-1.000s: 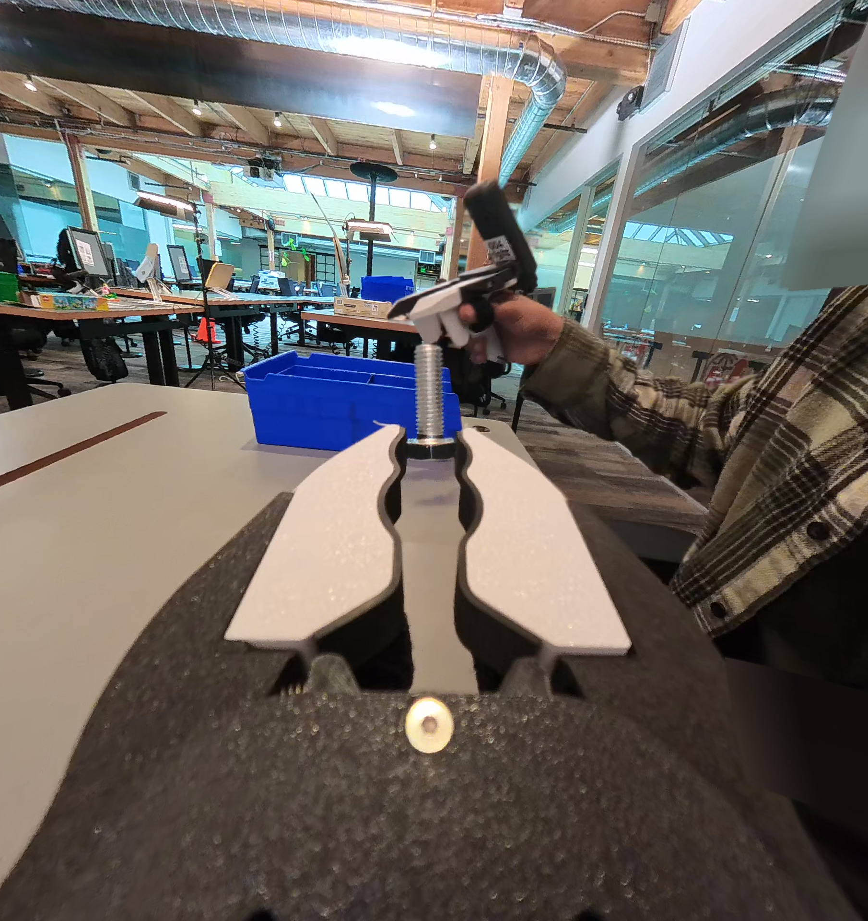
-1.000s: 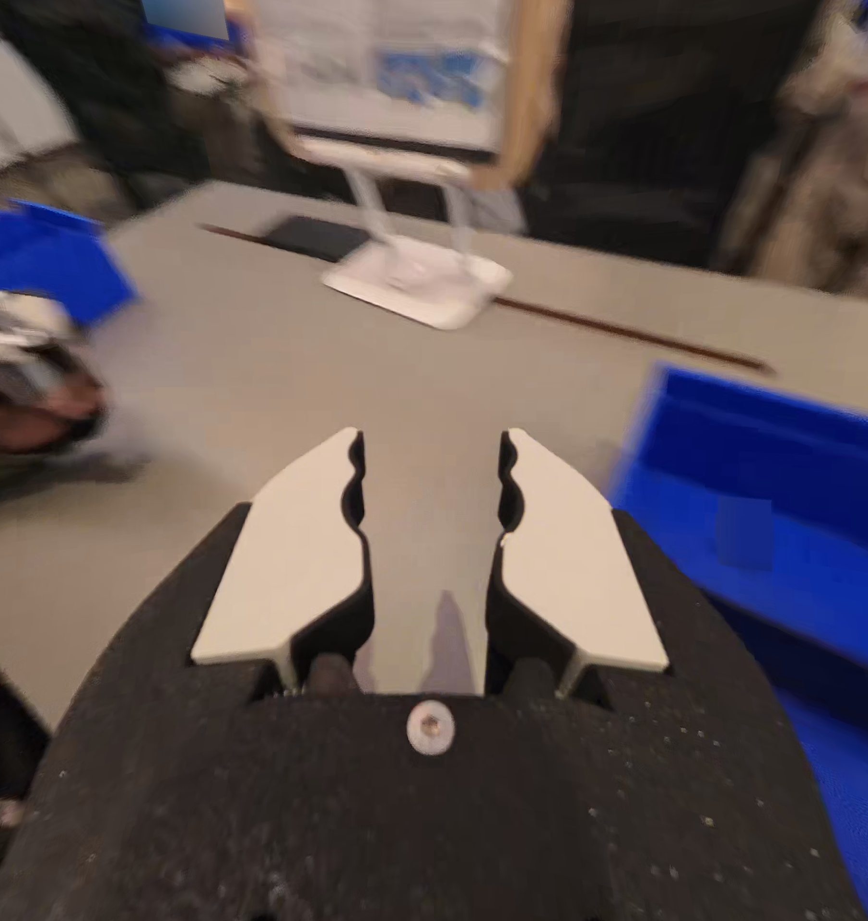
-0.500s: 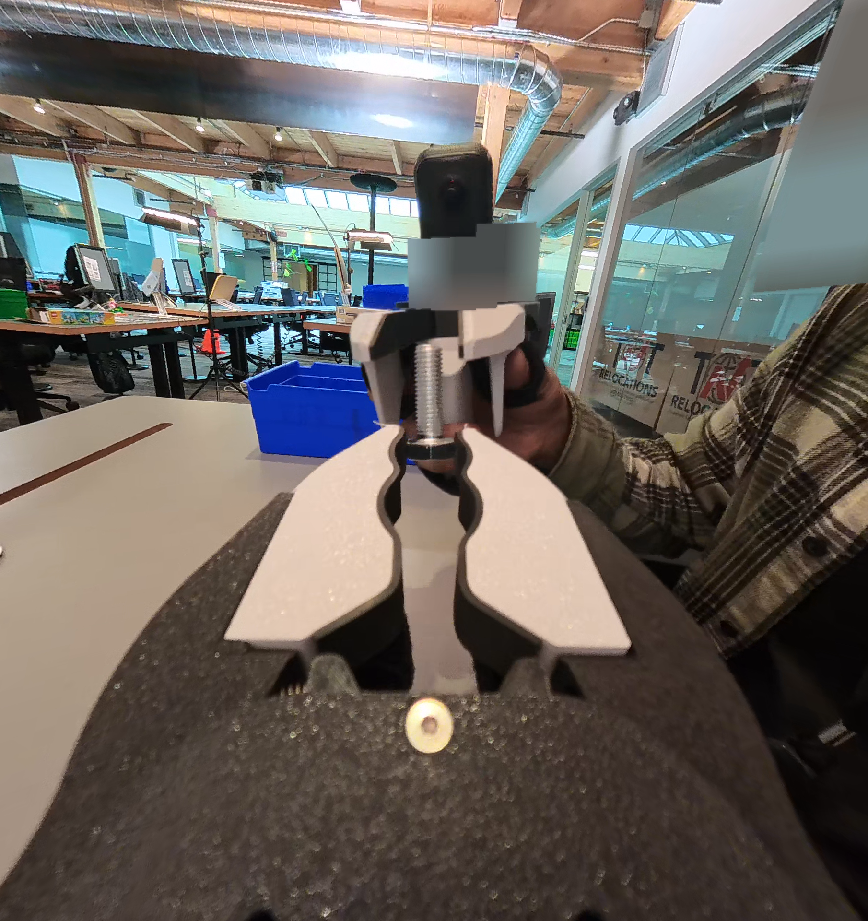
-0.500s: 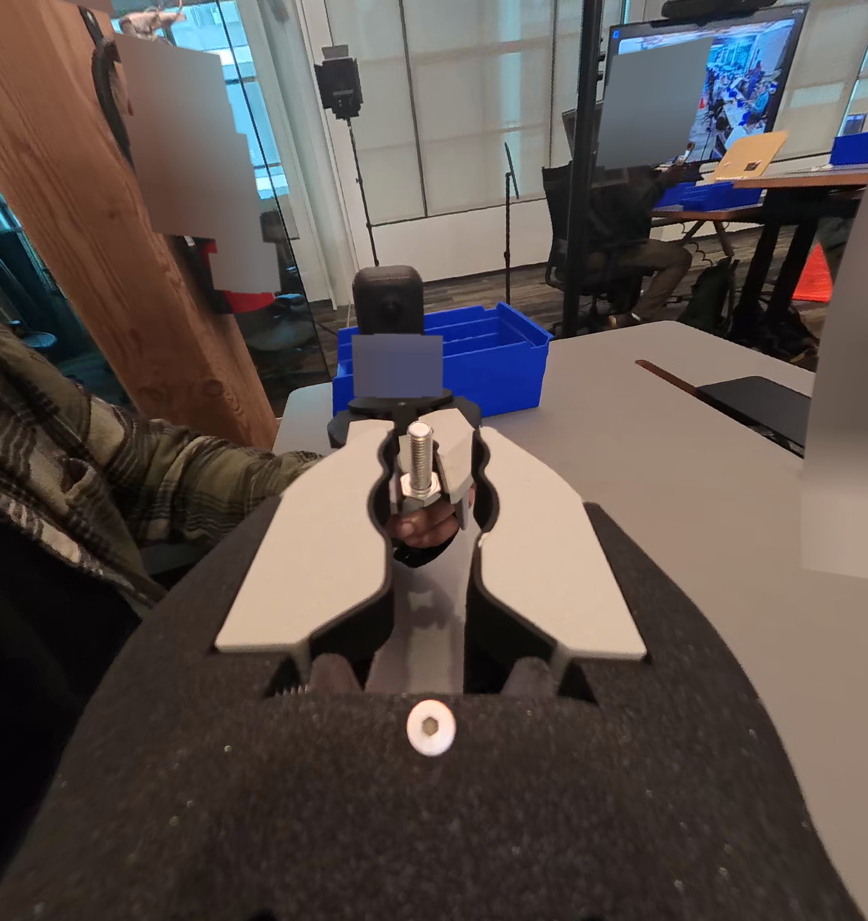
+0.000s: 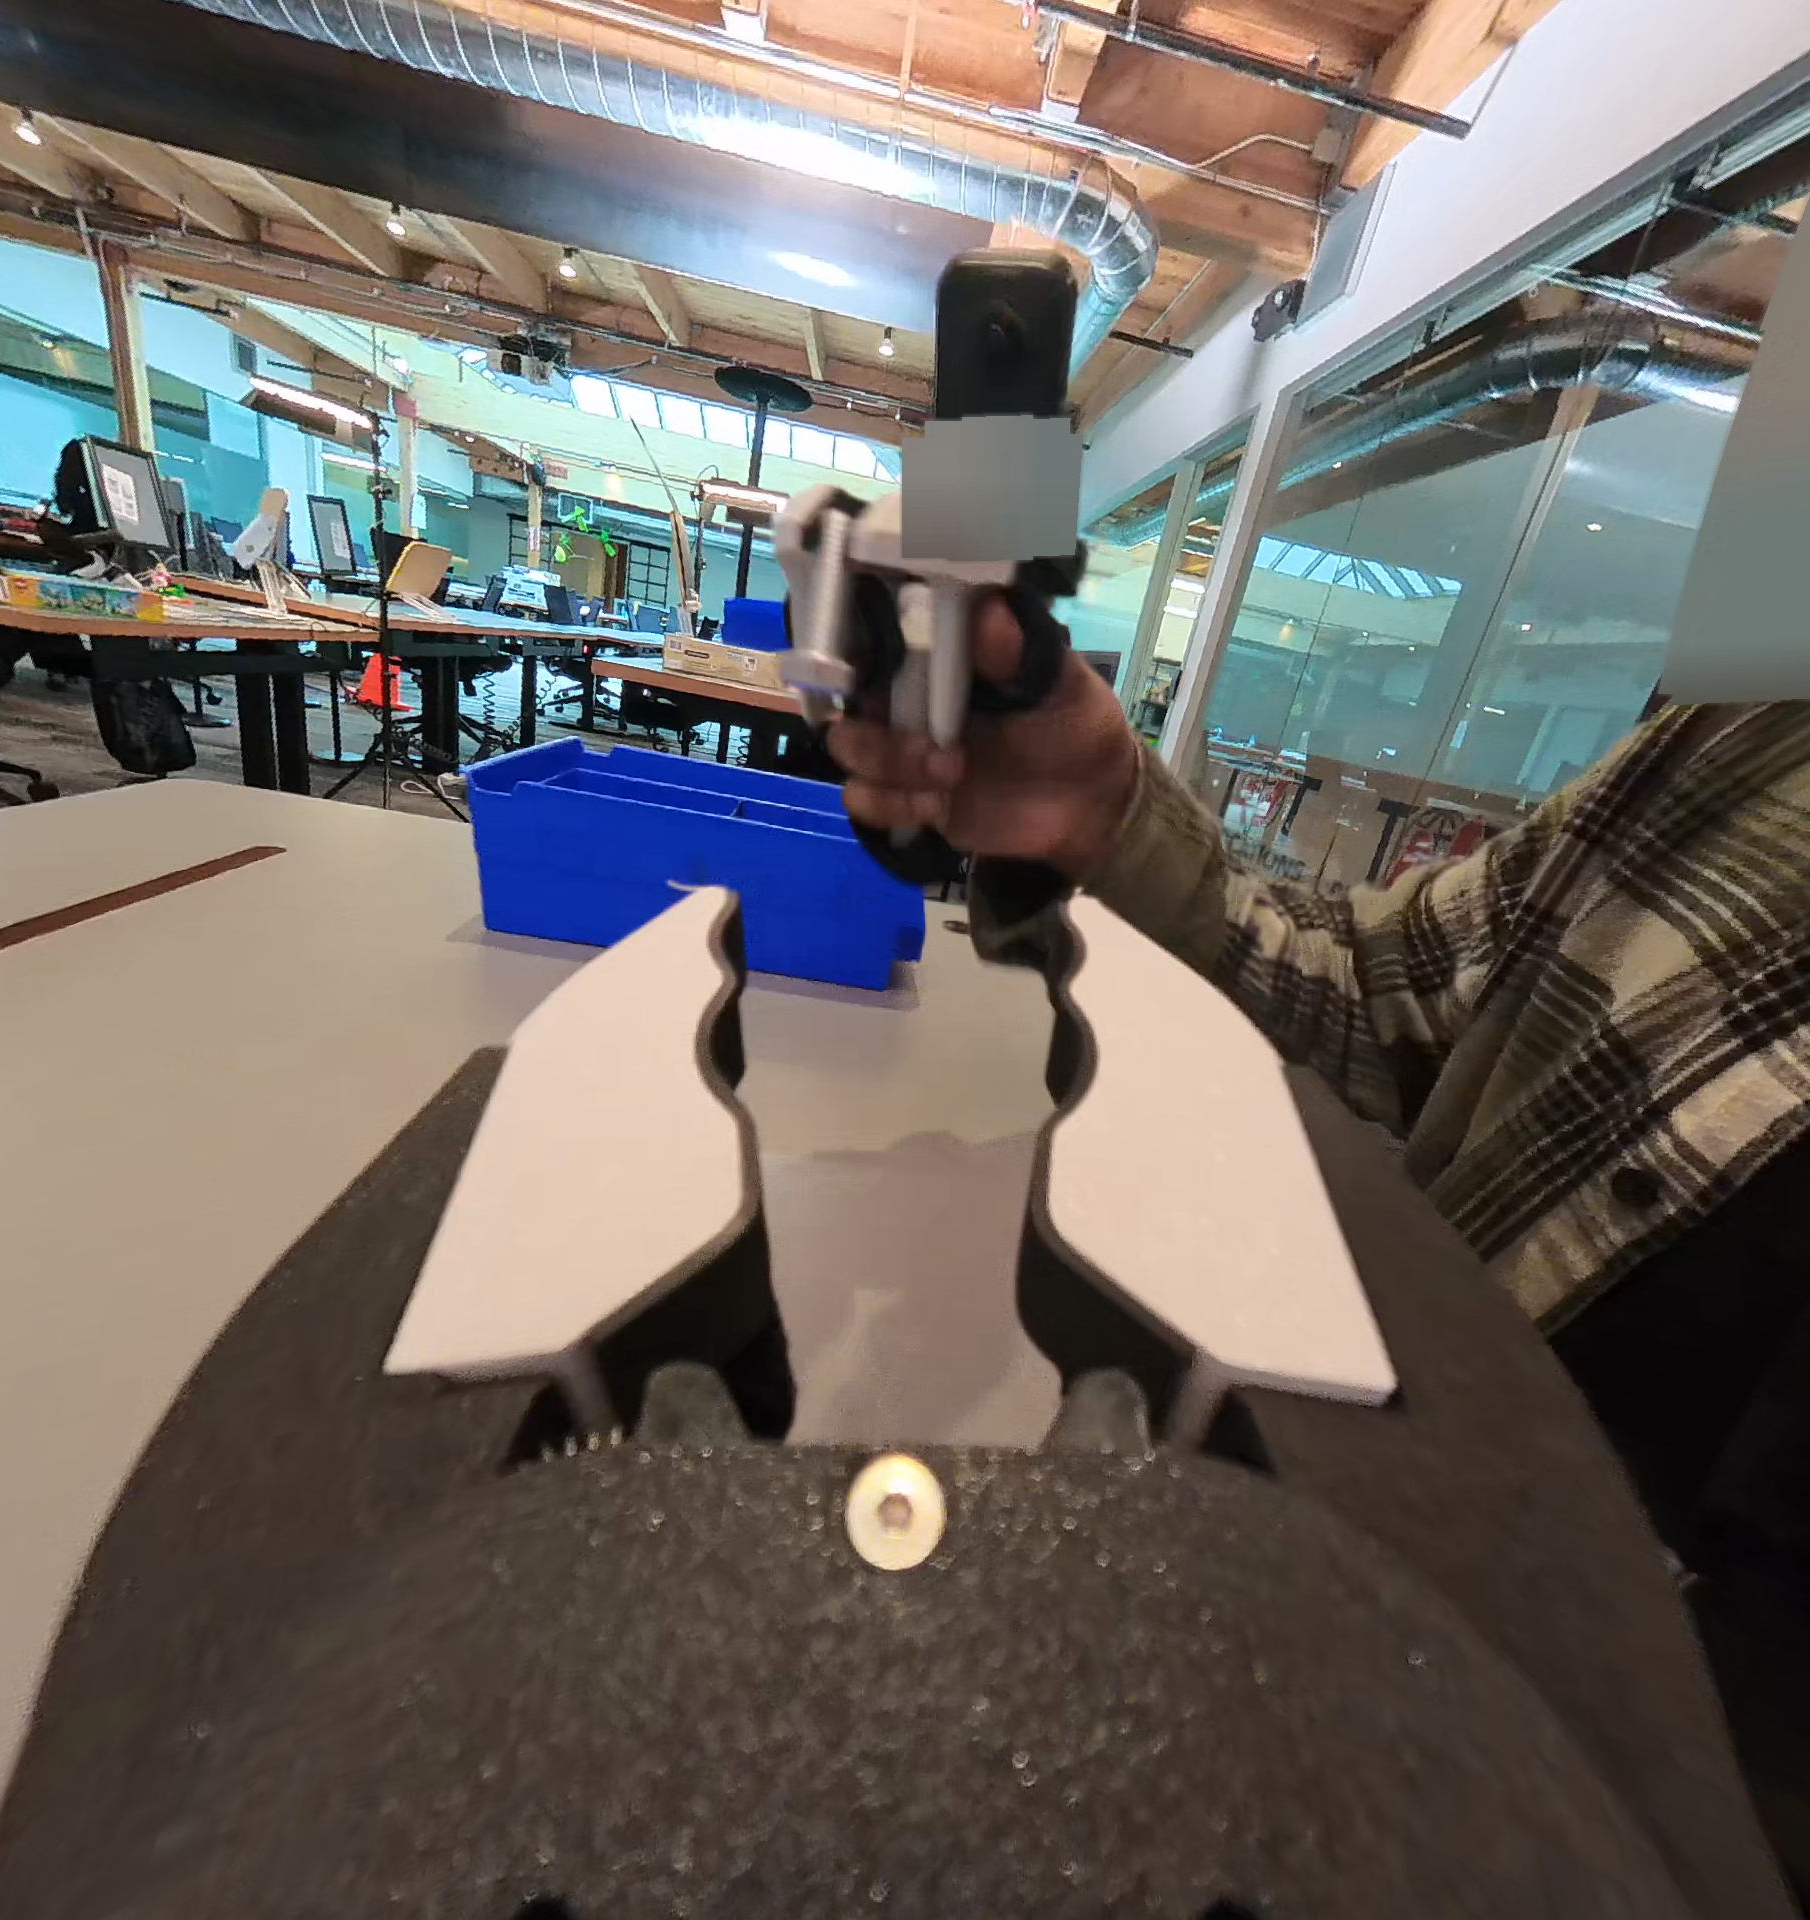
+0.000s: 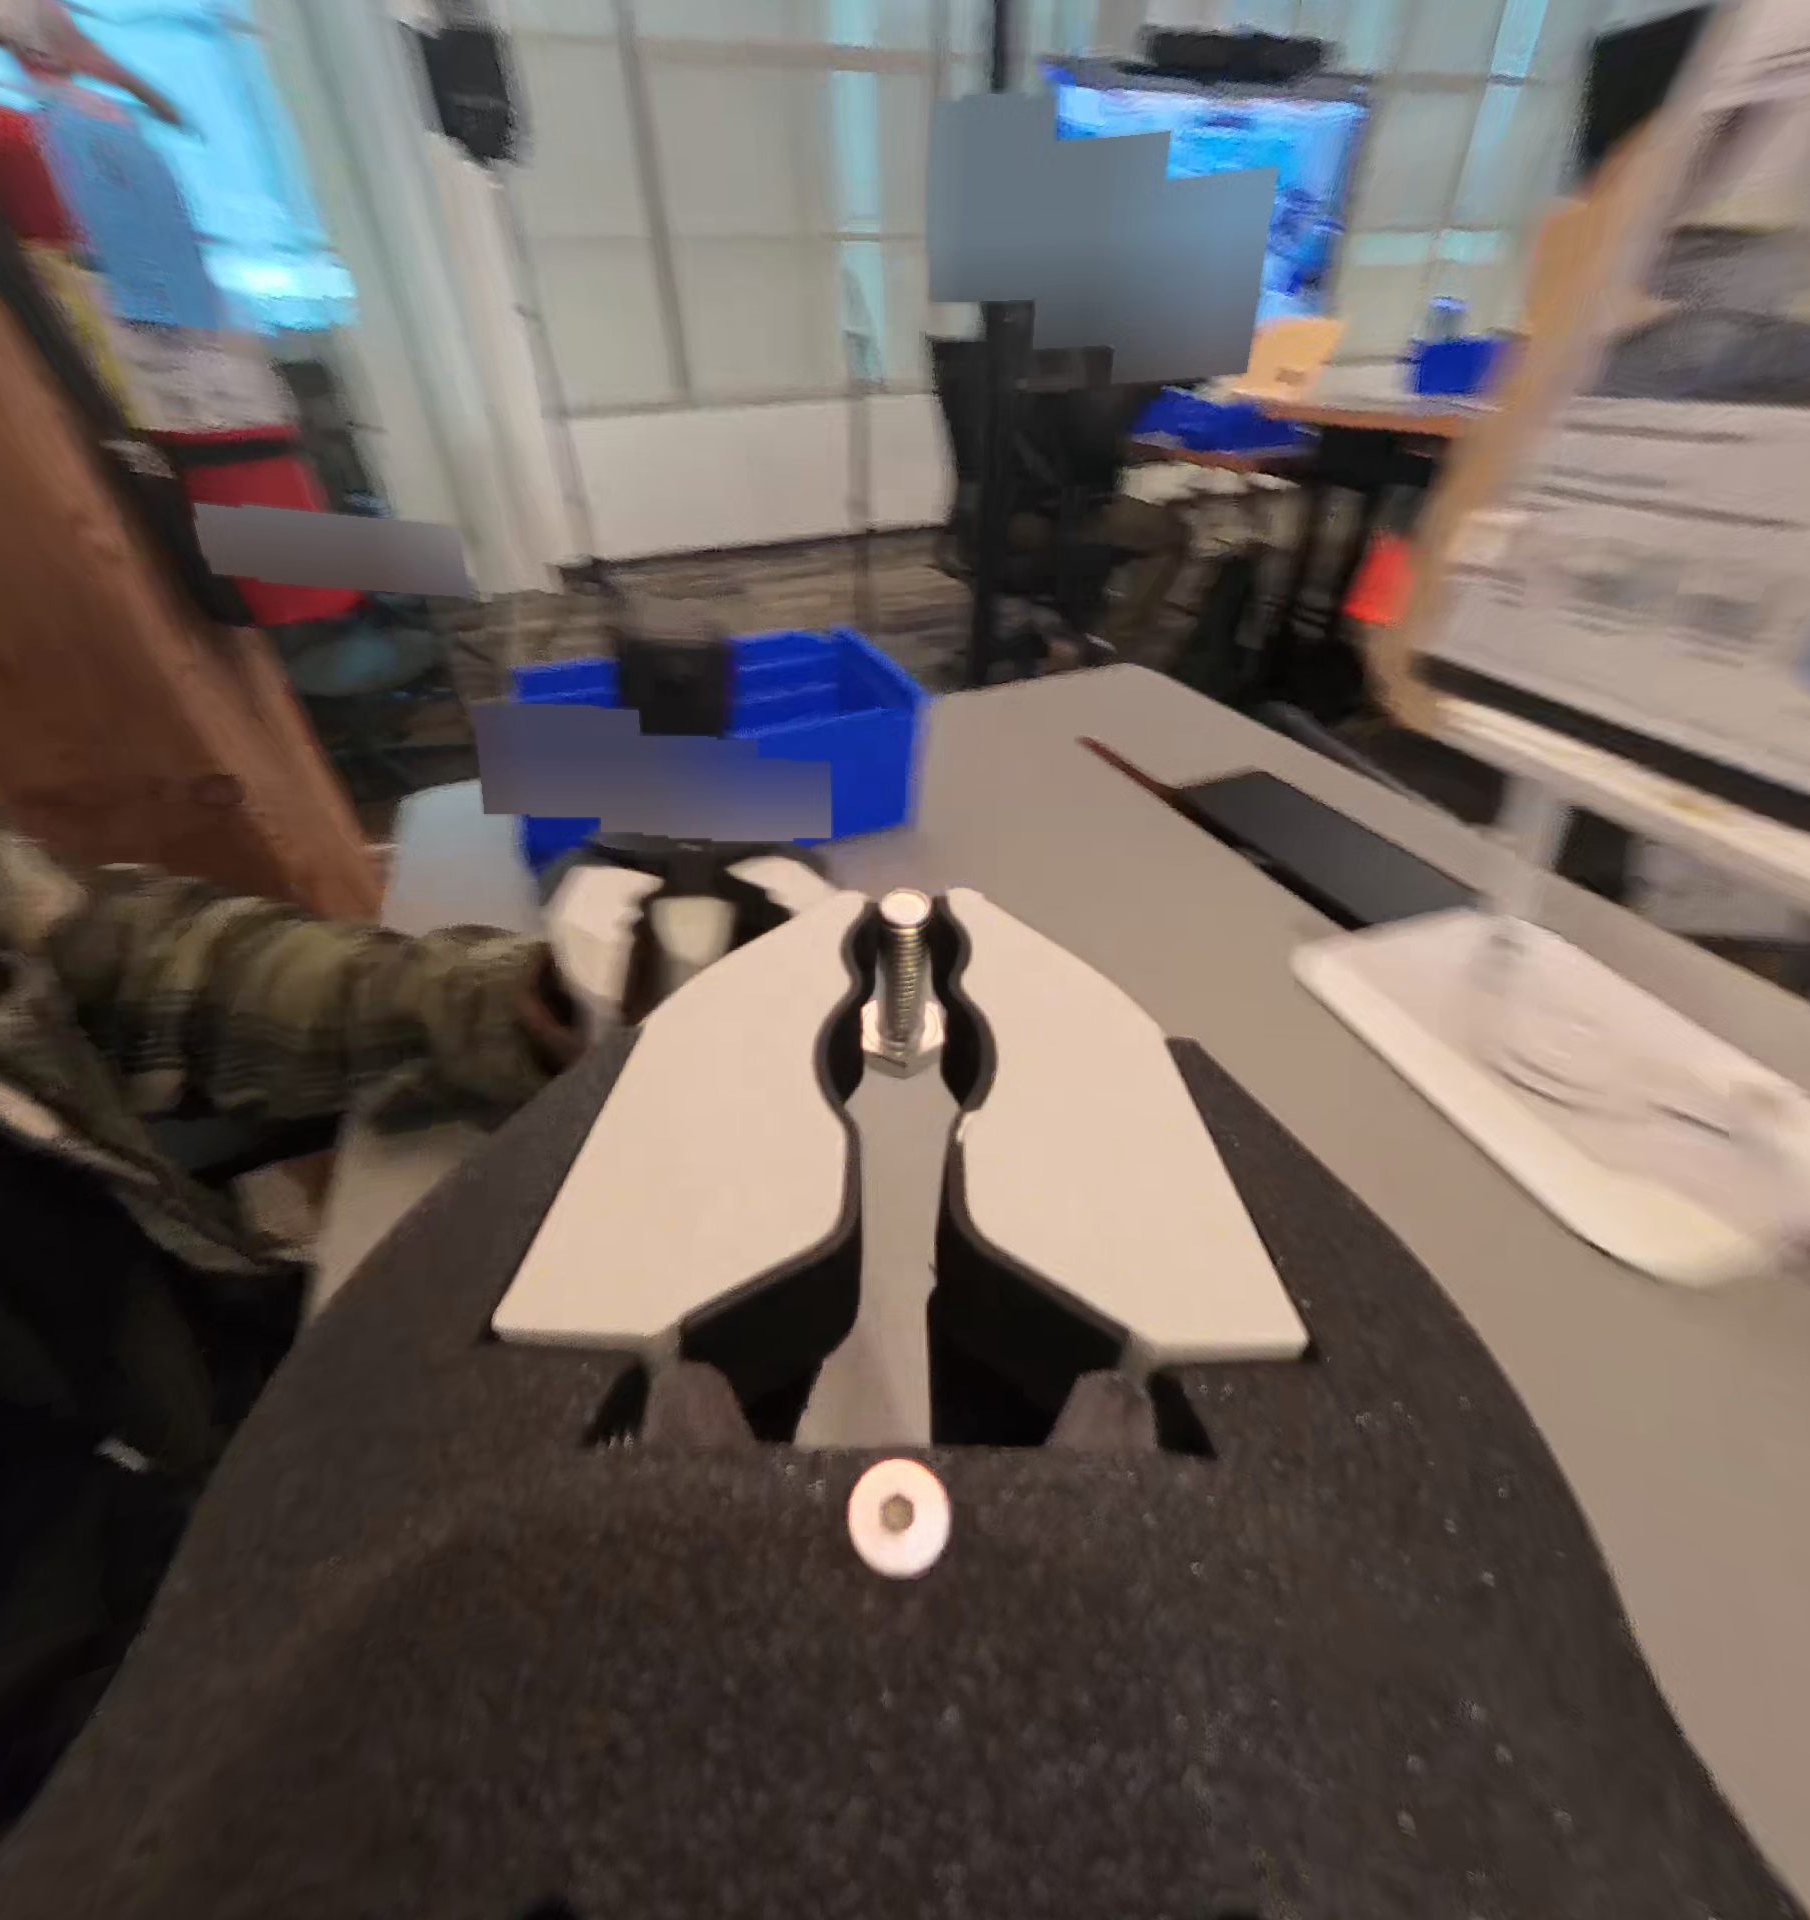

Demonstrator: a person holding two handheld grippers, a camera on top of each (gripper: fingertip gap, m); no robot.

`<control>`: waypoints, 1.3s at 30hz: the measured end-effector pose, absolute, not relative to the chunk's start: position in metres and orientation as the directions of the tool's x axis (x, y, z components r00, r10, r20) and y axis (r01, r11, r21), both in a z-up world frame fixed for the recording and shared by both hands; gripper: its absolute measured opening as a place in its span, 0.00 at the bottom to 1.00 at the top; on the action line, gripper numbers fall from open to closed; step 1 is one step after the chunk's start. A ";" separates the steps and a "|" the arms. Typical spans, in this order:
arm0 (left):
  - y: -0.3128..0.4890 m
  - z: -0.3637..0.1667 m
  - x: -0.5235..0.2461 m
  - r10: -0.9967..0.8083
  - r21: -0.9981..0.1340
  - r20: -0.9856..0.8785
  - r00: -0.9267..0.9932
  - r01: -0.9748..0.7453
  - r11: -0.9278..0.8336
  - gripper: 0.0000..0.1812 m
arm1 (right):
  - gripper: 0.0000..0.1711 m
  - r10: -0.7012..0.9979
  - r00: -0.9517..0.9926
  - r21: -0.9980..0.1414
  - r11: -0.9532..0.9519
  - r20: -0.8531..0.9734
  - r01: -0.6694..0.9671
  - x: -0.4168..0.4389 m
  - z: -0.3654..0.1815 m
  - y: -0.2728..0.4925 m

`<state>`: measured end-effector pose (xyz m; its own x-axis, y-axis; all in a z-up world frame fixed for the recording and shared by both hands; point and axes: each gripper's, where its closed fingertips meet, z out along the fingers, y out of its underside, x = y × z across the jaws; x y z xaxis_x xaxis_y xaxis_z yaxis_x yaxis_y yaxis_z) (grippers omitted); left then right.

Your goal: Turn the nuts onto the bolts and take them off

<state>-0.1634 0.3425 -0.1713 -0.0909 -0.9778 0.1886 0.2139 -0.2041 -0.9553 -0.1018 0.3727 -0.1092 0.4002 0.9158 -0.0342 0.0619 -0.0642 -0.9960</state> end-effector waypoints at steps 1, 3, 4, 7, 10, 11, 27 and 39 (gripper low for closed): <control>0.344 -0.172 -0.163 -0.977 -0.954 0.195 -0.085 0.214 -0.209 0.33 | 0.05 0.868 0.497 -0.992 -0.068 -0.007 0.105 -0.070 -0.105 0.388; 0.345 -0.174 -0.161 -0.976 -0.955 0.203 -0.074 0.207 -0.214 0.36 | 0.05 0.715 0.695 -0.969 -0.111 0.078 0.222 0.007 -0.106 0.424; 0.345 -0.174 -0.160 -0.975 -0.954 0.208 -0.075 0.203 -0.219 0.37 | 0.05 0.611 0.782 -0.948 -0.157 0.128 0.278 0.052 -0.110 0.441; 0.343 -0.178 -0.157 -0.974 -0.956 0.213 -0.084 0.189 -0.225 0.37 | 0.05 0.384 0.913 -0.881 -0.373 0.138 0.290 0.166 -0.140 0.472; 0.343 -0.182 -0.155 -0.977 -0.963 0.200 -0.078 0.169 -0.210 0.37 | 0.05 0.253 0.963 -0.810 -0.544 0.089 0.218 0.235 -0.184 0.482; 0.343 -0.183 -0.154 -0.979 -0.965 0.193 -0.072 0.166 -0.202 0.36 | 0.05 0.230 0.971 -0.784 -0.591 0.065 0.192 0.247 -0.199 0.483; 0.354 -0.186 -0.158 -0.986 -0.974 0.166 -0.010 0.152 -0.166 0.34 | 0.24 0.153 0.988 -0.880 -0.469 0.008 0.080 0.242 -0.181 0.455; 0.365 -0.158 -0.185 -0.967 -0.986 0.108 0.231 0.151 -0.074 0.33 | 0.36 0.411 0.910 -0.986 -0.167 -0.059 0.011 0.065 -0.162 0.376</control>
<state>-0.1853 0.3651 -0.1576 0.2311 -0.9669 0.1081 0.1506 -0.0742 -0.9858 0.0646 0.3755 -0.1623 0.9096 0.4112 -0.0593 0.0112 -0.1668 -0.9859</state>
